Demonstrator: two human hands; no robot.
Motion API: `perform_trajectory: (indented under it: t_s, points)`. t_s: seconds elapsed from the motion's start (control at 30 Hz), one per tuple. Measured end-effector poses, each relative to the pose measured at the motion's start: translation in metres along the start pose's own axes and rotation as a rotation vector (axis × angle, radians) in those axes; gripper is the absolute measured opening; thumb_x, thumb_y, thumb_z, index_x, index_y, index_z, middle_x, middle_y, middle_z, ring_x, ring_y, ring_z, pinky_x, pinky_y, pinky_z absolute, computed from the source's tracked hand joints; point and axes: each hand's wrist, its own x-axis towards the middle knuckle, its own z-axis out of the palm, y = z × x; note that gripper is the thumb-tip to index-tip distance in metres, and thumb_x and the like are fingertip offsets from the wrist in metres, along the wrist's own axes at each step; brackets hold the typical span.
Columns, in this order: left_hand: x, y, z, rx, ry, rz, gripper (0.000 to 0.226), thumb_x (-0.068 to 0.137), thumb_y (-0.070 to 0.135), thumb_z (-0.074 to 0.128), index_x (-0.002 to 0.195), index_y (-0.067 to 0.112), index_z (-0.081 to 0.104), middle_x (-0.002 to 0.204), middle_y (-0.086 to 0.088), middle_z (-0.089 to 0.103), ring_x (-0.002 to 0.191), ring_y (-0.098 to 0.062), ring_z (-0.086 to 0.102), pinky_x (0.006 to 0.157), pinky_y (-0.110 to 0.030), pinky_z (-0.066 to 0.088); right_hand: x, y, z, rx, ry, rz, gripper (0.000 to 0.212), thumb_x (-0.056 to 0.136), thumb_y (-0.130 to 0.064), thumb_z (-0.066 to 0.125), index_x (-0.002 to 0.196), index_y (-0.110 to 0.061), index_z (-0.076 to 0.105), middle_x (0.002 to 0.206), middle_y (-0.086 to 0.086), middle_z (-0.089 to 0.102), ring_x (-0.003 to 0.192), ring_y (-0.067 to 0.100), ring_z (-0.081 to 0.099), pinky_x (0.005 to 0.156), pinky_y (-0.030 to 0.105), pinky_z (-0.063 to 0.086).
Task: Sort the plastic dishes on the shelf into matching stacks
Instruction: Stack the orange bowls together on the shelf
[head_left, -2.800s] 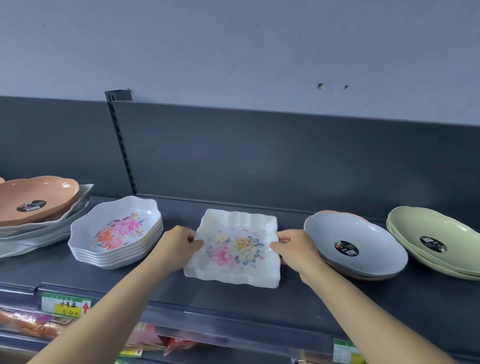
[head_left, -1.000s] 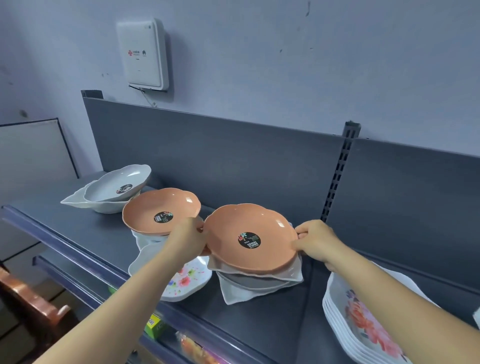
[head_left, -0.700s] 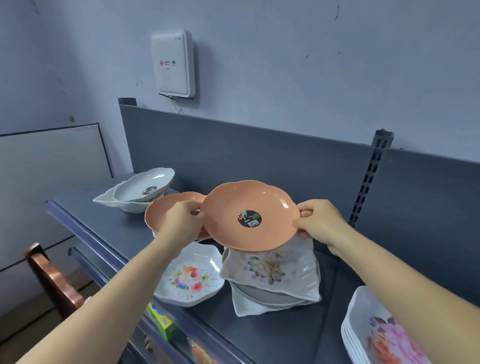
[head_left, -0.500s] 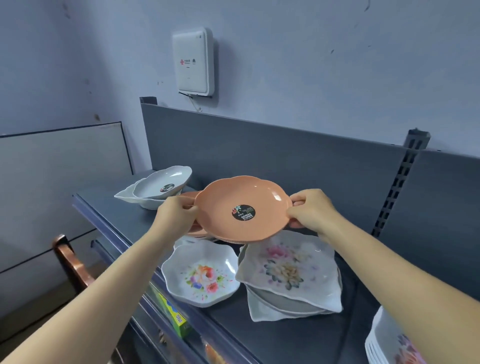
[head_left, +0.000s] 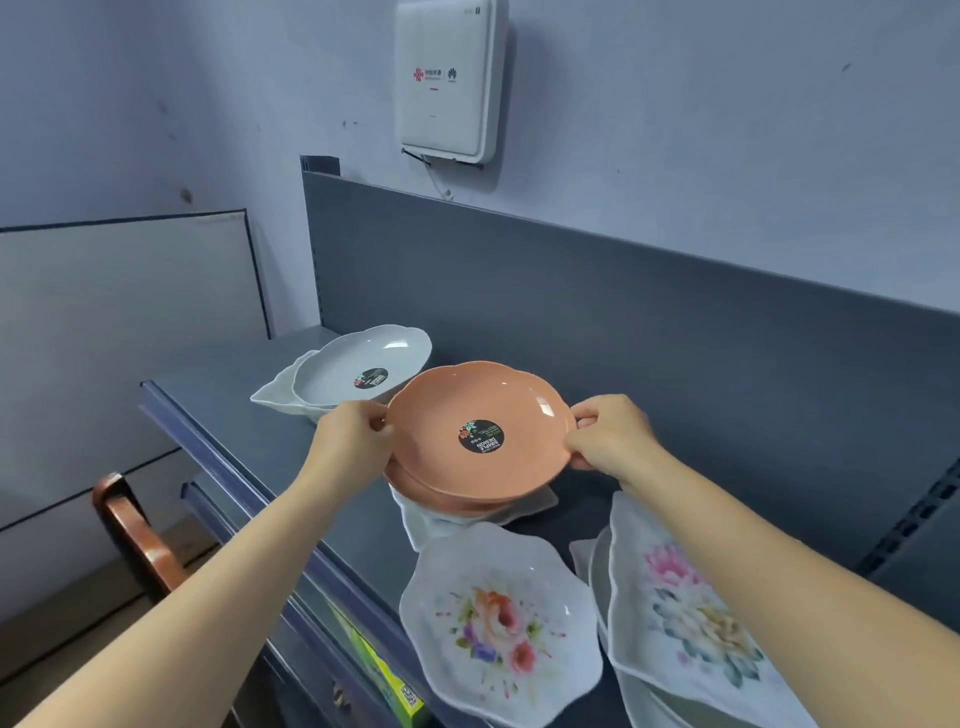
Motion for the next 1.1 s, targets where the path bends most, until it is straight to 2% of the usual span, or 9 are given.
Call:
perform_trajectory:
  t_s: [0.13,0.3,0.37,0.43,0.53,0.63,0.8,0.93,1.1]
  points:
    - [0.016,-0.016,0.004,0.119,0.009,0.058,0.019,0.08,0.009,0.048,0.07,0.003,0.062,0.052,-0.003,0.045,0.054,-0.022,0.034,0.05,-0.027,0.03,0.006,-0.002,0.017,-0.054,-0.004,0.053,0.021,0.063,0.008,0.042,0.072,0.005,0.061,0.057,0.005,0.041,0.058,0.022,0.039,0.058,0.029,0.039]
    - [0.035,-0.031,0.011,0.229,0.006,0.123,0.022,0.081,0.009,0.046,0.061,0.004,0.053,0.054,-0.004,0.041,0.058,-0.025,0.032,0.047,-0.028,0.026,0.02,0.003,0.031,-0.124,-0.001,0.069,0.031,0.063,0.005,0.048,0.09,0.009,0.062,0.067,0.006,0.048,0.065,0.018,0.04,0.074,0.038,0.057]
    - [0.039,-0.037,0.013,0.272,-0.006,0.168,0.028,0.081,0.008,0.047,0.053,0.013,0.046,0.058,-0.002,0.037,0.064,-0.024,0.032,0.047,-0.028,0.024,0.02,0.005,0.035,-0.143,-0.005,0.076,0.033,0.066,0.005,0.052,0.096,0.009,0.063,0.07,0.006,0.05,0.067,0.017,0.043,0.082,0.052,0.057]
    - [0.041,-0.042,0.014,0.291,-0.011,0.189,0.034,0.081,0.009,0.048,0.052,0.026,0.045,0.068,-0.003,0.043,0.071,-0.025,0.038,0.052,-0.029,0.029,0.017,0.005,0.036,-0.129,-0.015,0.089,0.032,0.07,0.005,0.056,0.101,0.008,0.065,0.075,0.007,0.055,0.068,0.017,0.05,0.081,0.05,0.058]
    - [0.037,-0.039,0.015,0.323,0.001,0.201,0.021,0.086,0.016,0.046,0.07,0.024,0.057,0.086,-0.008,0.052,0.085,-0.03,0.051,0.064,-0.035,0.045,0.01,0.005,0.028,-0.104,-0.035,0.091,0.038,0.076,0.002,0.06,0.113,0.01,0.06,0.092,0.021,0.065,0.07,0.018,0.053,0.074,0.032,0.061]
    - [0.029,-0.019,0.021,0.356,0.016,0.261,0.016,0.089,0.018,0.049,0.095,0.013,0.063,0.094,-0.006,0.049,0.084,-0.033,0.054,0.068,-0.037,0.047,-0.001,0.007,0.004,-0.093,0.007,0.05,0.052,0.078,-0.004,0.064,0.125,0.012,0.048,0.122,0.03,0.057,0.071,0.019,0.052,0.086,0.042,0.057]
    - [-0.009,0.04,0.045,0.268,-0.21,0.561,0.029,0.092,0.03,0.057,0.118,0.019,0.065,0.101,0.0,0.067,0.088,-0.019,0.057,0.076,-0.025,0.04,-0.035,0.034,-0.053,-0.13,0.107,0.046,0.042,0.083,-0.013,0.066,0.124,-0.01,0.061,0.102,0.002,0.067,0.086,0.019,0.062,0.084,0.03,0.052]
    - [-0.043,0.068,0.08,0.23,-0.423,0.581,0.022,0.091,0.034,0.059,0.101,0.017,0.068,0.094,-0.006,0.07,0.072,-0.021,0.055,0.065,-0.018,0.044,-0.07,0.072,-0.094,-0.233,0.174,0.114,0.04,0.085,-0.02,0.067,0.124,-0.014,0.06,0.109,0.001,0.065,0.091,0.016,0.057,0.066,0.022,0.042]
    - [-0.055,0.072,0.118,0.287,-0.574,0.548,0.047,0.085,0.038,0.062,0.053,0.016,0.037,0.049,0.0,0.043,0.043,-0.016,0.052,0.051,-0.025,0.034,-0.108,0.106,-0.12,-0.322,0.262,0.266,0.047,0.083,-0.021,0.068,0.121,0.004,0.057,0.112,0.019,0.064,0.107,0.032,0.058,0.091,0.04,0.047]
